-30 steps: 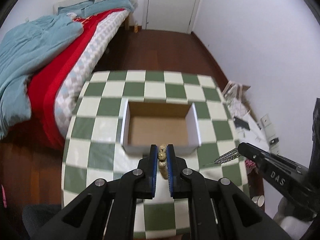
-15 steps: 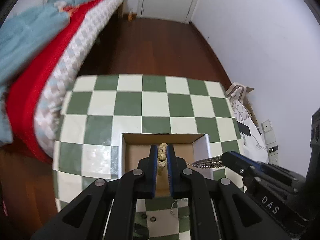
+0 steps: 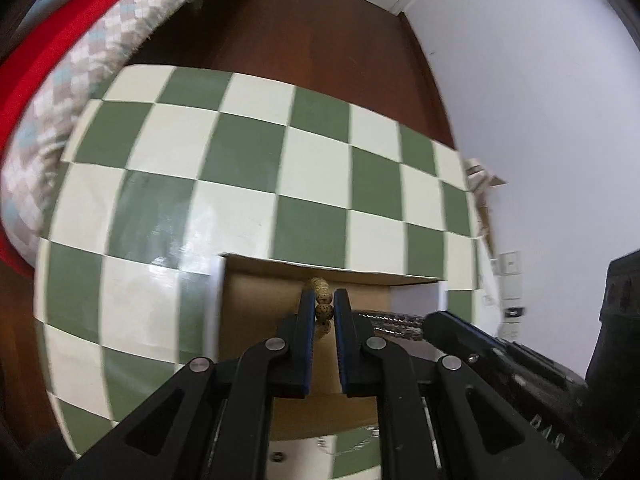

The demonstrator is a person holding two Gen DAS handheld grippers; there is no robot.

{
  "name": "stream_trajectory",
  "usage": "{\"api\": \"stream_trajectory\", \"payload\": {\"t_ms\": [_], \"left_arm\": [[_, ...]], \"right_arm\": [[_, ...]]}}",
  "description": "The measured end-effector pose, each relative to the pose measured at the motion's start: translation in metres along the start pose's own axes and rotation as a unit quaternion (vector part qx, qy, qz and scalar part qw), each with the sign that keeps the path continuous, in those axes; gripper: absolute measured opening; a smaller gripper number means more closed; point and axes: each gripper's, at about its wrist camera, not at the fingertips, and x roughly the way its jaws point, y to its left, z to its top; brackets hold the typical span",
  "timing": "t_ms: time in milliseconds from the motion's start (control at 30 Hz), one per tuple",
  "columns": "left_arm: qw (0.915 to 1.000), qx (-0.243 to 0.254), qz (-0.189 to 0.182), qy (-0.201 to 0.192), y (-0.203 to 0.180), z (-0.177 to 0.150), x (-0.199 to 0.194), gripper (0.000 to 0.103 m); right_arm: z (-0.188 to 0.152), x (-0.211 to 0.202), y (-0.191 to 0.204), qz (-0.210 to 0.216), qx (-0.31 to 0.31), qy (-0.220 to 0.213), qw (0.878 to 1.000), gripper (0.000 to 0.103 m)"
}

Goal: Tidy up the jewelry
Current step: 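Carry both bracelets into the cardboard box and open both tools, then lift both tools up and away from the box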

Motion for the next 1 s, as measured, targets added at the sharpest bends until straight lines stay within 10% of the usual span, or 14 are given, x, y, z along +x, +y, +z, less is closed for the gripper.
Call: {"api": "stream_trajectory", "payload": {"t_ms": [133,267,433,633,1000], "left_arm": [[0.9966,0.035,0.074,-0.009,0.002,0.001,-0.002,0.017],[0.9862,0.075,0.139,-0.049,-0.001,-0.005,-0.015,0.071],[0.9733,0.101,0.184,-0.094,-0.003,-0.018,-0.032,0.103],[0.964,0.102,0.217,-0.115,0.006,-0.045,-0.039,0.103],[0.9623,0.07,0.226,-0.134,0.023,-0.088,-0.064,0.103]], "right_arm": [[0.005,0.019,-0.013,0.005,0.028,0.037,0.999,0.011],[0.003,0.024,-0.02,-0.025,0.03,0.044,0.998,0.043],[-0.007,0.011,-0.011,-0.081,-0.006,0.027,0.996,0.058],[-0.035,0.011,-0.006,-0.16,-0.05,0.027,0.985,0.098],[-0.081,0.008,0.008,-0.182,-0.066,0.003,0.981,0.103]]}}
